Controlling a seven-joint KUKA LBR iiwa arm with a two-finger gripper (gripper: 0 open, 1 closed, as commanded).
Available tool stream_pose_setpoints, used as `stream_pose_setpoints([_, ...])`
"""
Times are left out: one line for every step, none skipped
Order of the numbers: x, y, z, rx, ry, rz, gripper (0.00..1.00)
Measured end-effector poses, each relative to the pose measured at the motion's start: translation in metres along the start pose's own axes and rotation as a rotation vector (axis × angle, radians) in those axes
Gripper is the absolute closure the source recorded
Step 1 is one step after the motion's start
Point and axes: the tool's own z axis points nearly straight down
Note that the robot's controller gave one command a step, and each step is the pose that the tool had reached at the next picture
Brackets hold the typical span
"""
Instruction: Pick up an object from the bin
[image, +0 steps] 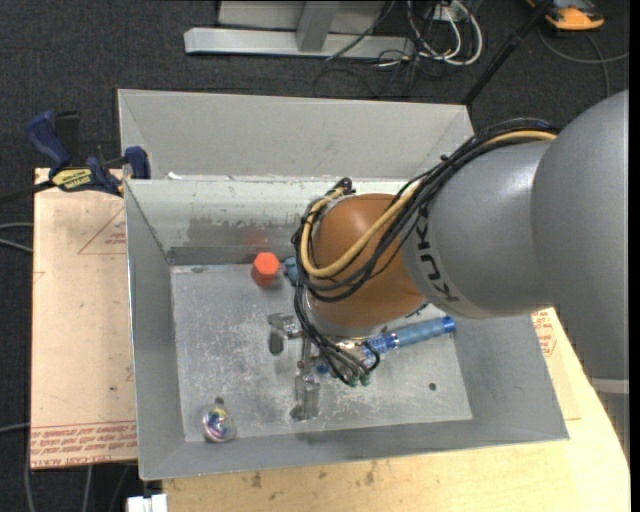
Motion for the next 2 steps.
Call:
stream_pose_setpoints([0.001, -0.075, -0.029, 0.000, -0.006, 0.198, 0.00])
stream_pose_setpoints([-0.029, -0.091, 0.008, -0.002, -0.004, -0.040, 0.00])
